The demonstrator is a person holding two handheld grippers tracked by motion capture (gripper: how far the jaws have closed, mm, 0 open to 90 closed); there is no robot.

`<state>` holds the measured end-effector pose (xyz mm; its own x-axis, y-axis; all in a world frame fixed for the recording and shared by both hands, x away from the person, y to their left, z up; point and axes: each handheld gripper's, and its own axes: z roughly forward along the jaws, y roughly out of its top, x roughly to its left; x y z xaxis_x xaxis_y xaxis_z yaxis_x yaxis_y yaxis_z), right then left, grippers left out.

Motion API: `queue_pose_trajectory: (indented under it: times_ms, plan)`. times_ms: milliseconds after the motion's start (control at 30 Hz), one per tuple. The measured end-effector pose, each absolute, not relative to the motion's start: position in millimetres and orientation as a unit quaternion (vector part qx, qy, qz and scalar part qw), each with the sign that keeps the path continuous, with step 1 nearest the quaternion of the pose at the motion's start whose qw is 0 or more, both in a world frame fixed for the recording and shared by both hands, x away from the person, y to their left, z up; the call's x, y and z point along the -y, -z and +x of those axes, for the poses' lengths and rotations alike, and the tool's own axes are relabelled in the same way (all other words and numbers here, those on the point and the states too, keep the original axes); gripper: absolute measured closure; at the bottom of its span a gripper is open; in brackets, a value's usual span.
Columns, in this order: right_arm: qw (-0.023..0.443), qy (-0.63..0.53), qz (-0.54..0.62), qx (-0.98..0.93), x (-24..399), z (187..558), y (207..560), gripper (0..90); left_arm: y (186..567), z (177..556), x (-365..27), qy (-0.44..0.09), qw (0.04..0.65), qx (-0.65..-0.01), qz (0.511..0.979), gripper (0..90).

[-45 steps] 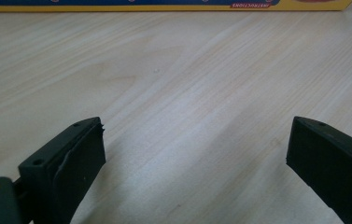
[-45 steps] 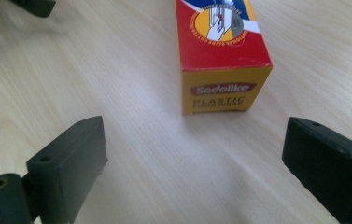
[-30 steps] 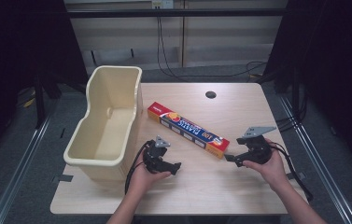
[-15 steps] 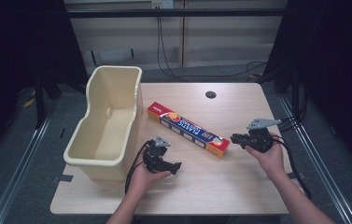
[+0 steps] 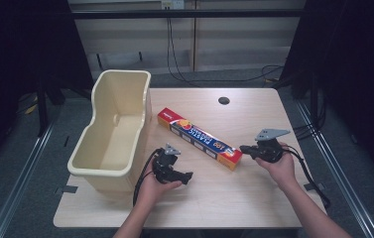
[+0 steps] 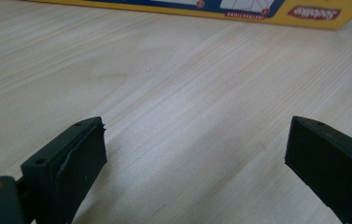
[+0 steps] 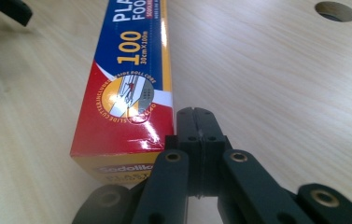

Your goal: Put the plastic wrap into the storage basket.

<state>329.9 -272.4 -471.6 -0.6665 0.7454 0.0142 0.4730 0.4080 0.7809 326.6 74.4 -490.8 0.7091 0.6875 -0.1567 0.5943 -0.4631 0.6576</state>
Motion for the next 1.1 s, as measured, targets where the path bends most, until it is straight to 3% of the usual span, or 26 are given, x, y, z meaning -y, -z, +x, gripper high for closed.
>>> queue_pose_trajectory:
  times_ms: [367, 800, 867, 900, 1000, 1067, 1100]
  plan:
    - [0.138, -0.438, 0.353, -0.815, 247, 303, 480, 90.0, 472, 322, -68, -0.056, 0.368, -0.394, 0.84, 4.8]
    - [0.131, -0.437, 0.309, -0.835, 215, 296, 484, 86.7, 463, 329, -67, -0.048, 0.368, -0.417, 0.83, 4.6]
    - [0.118, -0.439, 0.316, -0.833, 215, 296, 486, 82.6, 463, 330, -66, -0.045, 0.37, -0.422, 0.826, 4.6]
    - [0.142, -0.423, 0.324, -0.834, 217, 295, 484, 73.2, 463, 333, -66, -0.044, 0.369, -0.431, 0.822, 4.6]
    - [0.157, -0.419, 0.332, -0.83, 224, 295, 479, 67.7, 464, 336, -65, -0.043, 0.367, -0.438, 0.819, 4.6]
    - [0.169, -0.416, 0.346, -0.824, 233, 294, 475, 55.0, 465, 339, -63, -0.045, 0.369, -0.459, 0.807, 4.5]
    - [0.173, -0.412, 0.352, -0.822, 238, 293, 474, 54.2, 464, 341, -65, -0.046, 0.355, -0.446, 0.821, 4.5]
